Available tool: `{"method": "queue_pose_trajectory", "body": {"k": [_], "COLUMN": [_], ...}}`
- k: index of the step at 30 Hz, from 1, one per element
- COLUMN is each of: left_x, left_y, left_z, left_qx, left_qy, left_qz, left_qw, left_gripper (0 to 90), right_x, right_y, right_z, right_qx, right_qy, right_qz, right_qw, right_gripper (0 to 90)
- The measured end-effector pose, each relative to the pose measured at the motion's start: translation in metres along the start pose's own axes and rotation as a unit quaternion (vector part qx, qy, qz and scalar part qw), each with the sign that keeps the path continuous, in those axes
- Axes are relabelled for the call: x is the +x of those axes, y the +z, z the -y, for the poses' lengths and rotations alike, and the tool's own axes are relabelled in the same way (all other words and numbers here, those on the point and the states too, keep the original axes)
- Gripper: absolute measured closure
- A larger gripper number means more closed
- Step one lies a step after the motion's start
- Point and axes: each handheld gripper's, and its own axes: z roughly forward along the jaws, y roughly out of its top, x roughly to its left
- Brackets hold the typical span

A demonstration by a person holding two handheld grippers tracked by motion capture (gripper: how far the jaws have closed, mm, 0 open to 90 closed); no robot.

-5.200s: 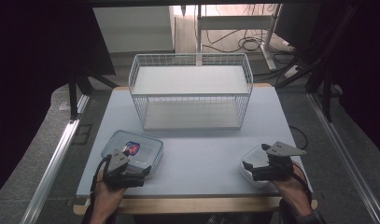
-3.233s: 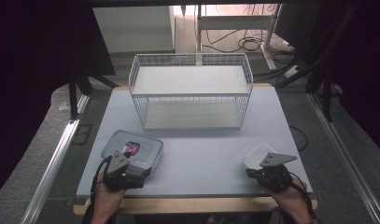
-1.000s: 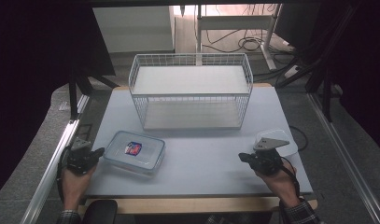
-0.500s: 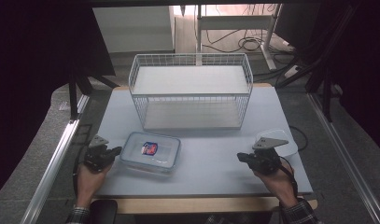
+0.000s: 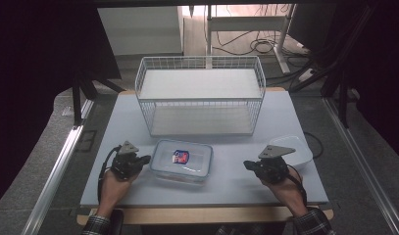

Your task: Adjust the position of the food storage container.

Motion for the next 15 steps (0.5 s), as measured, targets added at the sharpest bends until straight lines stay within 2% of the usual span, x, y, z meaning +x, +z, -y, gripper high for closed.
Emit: {"method": "queue_pose_trajectory", "body": {"k": [3, 6, 7, 11, 14, 15], "left_x": [-0.012, -0.024, -0.024, -0.04, -0.052, -0.052], "left_y": [0.004, 0.007, 0.007, 0.011, 0.013, 0.013], "left_z": [-0.004, -0.007, -0.007, -0.011, -0.013, -0.013], "left_qx": [0.003, 0.003, 0.003, 0.006, 0.011, 0.011], "left_qy": [0.015, 0.022, 0.022, 0.038, 0.054, 0.054], "left_qz": [0.006, 0.019, 0.019, 0.034, 0.032, 0.032], "left_qw": [0.9999, 0.9996, 0.9996, 0.9987, 0.998, 0.998], "left_gripper": [90.0, 90.0, 90.0, 89.9, 89.9, 89.9], "right_x": [0.001, 0.001, 0.002, 0.002, 0.0, 0.0], "right_y": [0.002, 0.005, 0.006, 0.006, 0.005, 0.005], "right_z": [-0.001, -0.001, -0.001, -0.001, -0.001, -0.001], "right_qx": [0.001, 0.003, 0.003, 0.001, 0.0, 0.0], "right_qy": [0.003, 0.006, 0.008, 0.014, 0.018, 0.018], "right_qz": [-0.004, -0.007, -0.006, -0.002, 0.001, 0.001], "right_qw": [1.0, 1.0, 0.9999, 0.9999, 0.9998, 0.9998], "right_gripper": [87.7, 86.8, 86.6, 86.6, 86.5, 86.5]}}
